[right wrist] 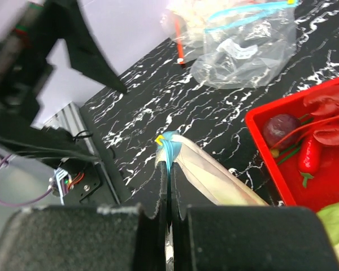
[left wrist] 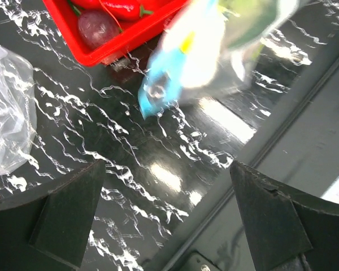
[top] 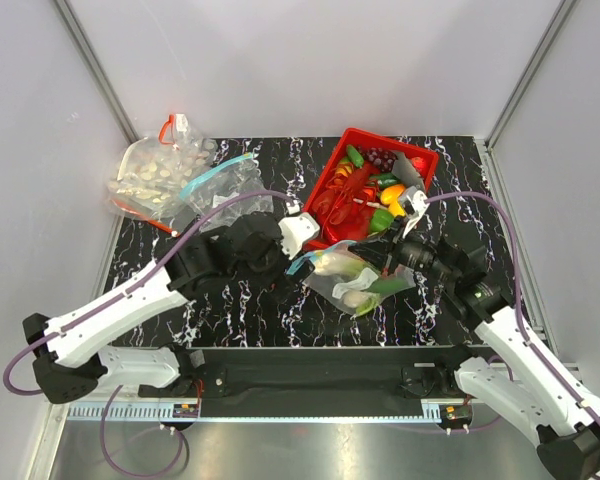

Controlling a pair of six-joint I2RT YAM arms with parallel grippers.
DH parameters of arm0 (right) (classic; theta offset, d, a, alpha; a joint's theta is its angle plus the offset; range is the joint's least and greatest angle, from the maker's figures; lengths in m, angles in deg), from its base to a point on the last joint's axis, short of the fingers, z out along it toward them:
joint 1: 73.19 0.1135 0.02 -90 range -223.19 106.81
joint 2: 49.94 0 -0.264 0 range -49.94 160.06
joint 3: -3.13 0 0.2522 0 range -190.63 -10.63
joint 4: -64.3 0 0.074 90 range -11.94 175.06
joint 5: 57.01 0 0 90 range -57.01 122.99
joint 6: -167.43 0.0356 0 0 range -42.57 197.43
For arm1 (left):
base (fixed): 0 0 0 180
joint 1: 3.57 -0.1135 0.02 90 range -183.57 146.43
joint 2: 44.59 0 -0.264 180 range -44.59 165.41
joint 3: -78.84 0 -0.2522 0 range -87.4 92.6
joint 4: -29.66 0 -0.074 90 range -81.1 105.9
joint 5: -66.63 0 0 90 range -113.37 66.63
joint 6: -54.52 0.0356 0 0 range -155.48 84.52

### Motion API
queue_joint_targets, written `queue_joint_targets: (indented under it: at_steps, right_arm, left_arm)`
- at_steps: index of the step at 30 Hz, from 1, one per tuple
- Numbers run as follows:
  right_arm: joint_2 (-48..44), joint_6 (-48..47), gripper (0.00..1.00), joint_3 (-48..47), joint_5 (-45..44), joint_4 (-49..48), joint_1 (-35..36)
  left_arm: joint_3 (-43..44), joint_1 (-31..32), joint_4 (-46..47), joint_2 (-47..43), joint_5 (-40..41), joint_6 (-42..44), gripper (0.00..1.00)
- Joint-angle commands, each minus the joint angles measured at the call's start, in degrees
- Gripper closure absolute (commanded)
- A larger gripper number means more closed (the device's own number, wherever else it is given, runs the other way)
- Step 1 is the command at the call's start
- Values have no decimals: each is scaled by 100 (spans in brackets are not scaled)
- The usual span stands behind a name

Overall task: Place the food in the zip-top bag and seal the zipper
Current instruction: Zip the zipper food storage bag at the center of the board.

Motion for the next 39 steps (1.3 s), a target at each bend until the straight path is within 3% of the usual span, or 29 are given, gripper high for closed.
queue_joint_targets:
  at_steps: [1,7,14,17,18,20,25,30,31,33,34,35,36,38,39]
  right_arm:
    - [-182,-184,100,-326,548,-218,-19]
    - [-419,-228,100,-537,1409,142,-19]
    - [-507,-184,100,-783,1621,187,-19]
    - [-551,-114,100,-801,1586,90,-28]
    - [-568,-105,100,-792,1542,81,-19]
    - [-638,-113,100,-792,1446,99,-19]
    - [-692,-114,100,-845,1410,178,-19]
    - [-709,-122,100,-915,1471,204,-19]
    - [-727,-105,100,-933,1498,213,-19]
    - [-744,-87,100,-959,1489,239,-19]
    - [-736,-96,100,-977,1428,257,-19]
    - [-744,-113,100,-986,1393,292,-10]
    - [-753,-122,100,-986,1366,344,-19]
    - [-788,-149,100,-951,1226,380,-19]
    - [-797,-157,100,-933,1139,458,-19]
  left_arm:
    - [-287,-42,956,-171,375,430,1]
    - [-1087,-51,1765,-892,42,879,1]
    - [-1131,-43,1458,-735,-107,958,1]
    - [-1228,-51,1572,-612,-187,1002,11]
    - [-1228,-51,1555,-516,-178,1011,22]
    - [-1202,-51,1406,-384,-55,976,25]
    - [-1439,-86,1650,-462,227,722,1]
    - [-1747,-463,2011,-962,-440,615,2]
    - [-1825,-534,2107,-1033,-711,633,5]
    - [-1861,-648,2152,-1173,-1003,659,25]
    - [-1870,-666,2187,-1218,-1152,660,37]
    - [-1870,-684,2205,-1288,-1206,651,59]
    - [-1879,-693,2231,-1323,-1223,616,75]
    - [-1861,-693,2249,-1394,-1189,598,97]
    - [-1844,-693,2223,-1472,-1136,555,100]
